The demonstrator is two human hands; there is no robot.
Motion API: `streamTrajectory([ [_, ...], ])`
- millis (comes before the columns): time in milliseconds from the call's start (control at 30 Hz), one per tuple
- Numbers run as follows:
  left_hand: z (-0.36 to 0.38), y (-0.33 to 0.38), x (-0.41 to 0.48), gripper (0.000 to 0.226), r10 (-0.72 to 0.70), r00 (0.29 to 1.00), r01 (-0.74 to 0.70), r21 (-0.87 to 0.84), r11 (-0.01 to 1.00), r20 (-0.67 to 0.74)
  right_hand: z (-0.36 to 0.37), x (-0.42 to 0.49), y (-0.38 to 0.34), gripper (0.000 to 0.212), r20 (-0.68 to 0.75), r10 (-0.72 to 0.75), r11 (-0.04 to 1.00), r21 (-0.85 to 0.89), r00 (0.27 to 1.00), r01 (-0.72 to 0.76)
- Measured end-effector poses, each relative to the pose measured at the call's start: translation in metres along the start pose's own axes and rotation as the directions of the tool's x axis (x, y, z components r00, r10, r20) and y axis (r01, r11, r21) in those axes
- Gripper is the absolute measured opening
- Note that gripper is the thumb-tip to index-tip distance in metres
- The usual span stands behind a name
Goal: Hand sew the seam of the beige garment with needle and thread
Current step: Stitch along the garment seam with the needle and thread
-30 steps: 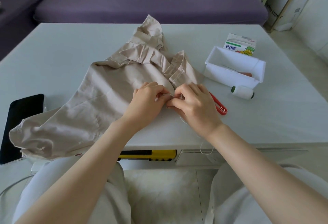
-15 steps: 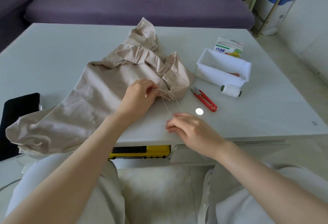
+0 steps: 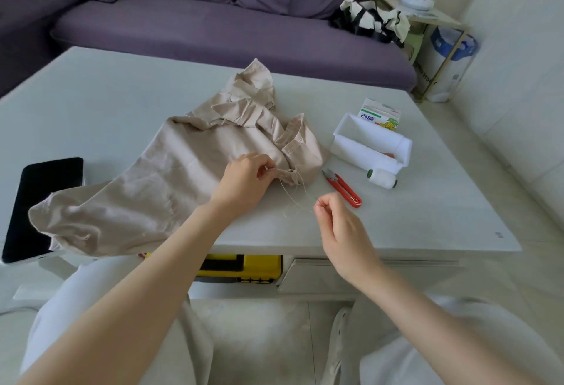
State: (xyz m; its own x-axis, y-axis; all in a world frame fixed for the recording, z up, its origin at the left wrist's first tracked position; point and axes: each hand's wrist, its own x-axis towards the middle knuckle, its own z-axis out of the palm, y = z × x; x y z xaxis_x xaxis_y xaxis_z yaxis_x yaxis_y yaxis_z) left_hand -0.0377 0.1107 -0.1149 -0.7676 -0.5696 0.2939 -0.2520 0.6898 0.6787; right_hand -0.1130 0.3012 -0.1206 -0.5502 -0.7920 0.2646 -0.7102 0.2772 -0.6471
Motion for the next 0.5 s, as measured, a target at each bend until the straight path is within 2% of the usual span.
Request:
streamTrajectory([
  [133, -0.005, 0.003, -0.002, 0.010, -0.012, 1.000, 0.012, -0.048, 0.999, -0.002, 0.005, 0.028, -0.023, 0.015, -0.063, 0.164, 0.982, 0.107, 0.984, -0.157],
  [267, -0.009, 0.006, -0.004, 0.012, -0.019, 1.000, 0.019, -0.089, 0.996, -0.004, 0.014, 0.050, -0.034, 0.010, 0.016, 0.366, 0.887, 0.298, 0.930, -0.354],
  [500, -0.012, 0.003, -0.005, 0.013, -0.076, 0.997, 0.075, -0.166, 0.983, 0.000, 0.033, 0.067, -0.046, 0.022, 0.054, 0.468, 0.811, 0.370, 0.882, -0.453],
])
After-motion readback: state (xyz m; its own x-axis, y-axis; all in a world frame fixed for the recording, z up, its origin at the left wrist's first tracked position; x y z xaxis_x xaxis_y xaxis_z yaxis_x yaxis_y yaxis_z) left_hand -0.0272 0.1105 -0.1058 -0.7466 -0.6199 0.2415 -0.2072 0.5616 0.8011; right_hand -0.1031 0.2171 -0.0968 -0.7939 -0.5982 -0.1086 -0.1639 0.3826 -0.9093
